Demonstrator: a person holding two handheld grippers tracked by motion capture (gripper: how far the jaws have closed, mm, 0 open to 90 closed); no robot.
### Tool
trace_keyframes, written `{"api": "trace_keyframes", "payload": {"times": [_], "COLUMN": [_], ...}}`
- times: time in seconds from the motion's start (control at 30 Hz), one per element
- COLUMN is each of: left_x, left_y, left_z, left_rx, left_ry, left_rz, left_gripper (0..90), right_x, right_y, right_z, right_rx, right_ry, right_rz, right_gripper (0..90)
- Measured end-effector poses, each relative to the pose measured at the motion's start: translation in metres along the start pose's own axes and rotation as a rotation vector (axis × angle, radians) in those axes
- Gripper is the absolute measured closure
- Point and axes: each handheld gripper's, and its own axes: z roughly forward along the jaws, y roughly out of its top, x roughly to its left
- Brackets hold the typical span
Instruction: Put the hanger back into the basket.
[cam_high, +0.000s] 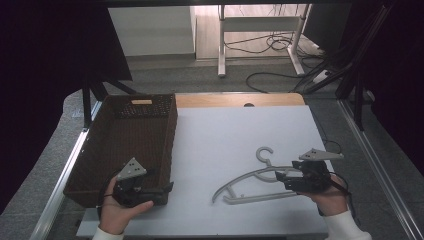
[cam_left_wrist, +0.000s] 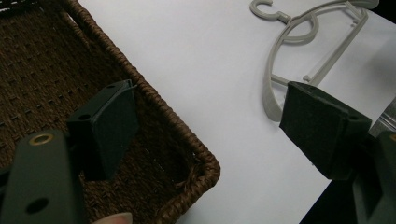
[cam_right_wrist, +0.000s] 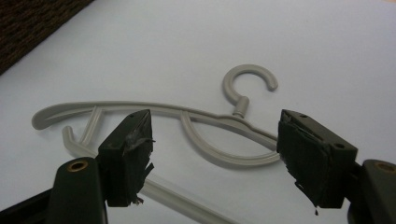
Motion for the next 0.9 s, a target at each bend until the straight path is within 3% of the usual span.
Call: {"api": "trace_keyframes", "payload": {"times": [0.37,0.7,0.9], "left_x": [-0.005,-0.02,-0.034], "left_y": [0.003,0.009,0.02], "left_z": [0.002,0.013,0.025], "left_rx": [-0.004,0.018,0.034], "left_ry": [-0.007,-0.028,-0.062], "left_rz": [0.012,0.047,0.088], "left_gripper": [18.7,19.1,21.0], "right_x": [-0.003,-0.004,-0.005], "right_y": [0.0,0.001,0.001], "right_z": [-0.004,-0.006,-0.007], "right_rx": [-0.016,-0.024,-0.026], "right_ry": [0.013,0.023,0.026], "right_rz": [-0.003,-0.015,-0.011], "right_gripper": [26.9,27.0,27.0]}}
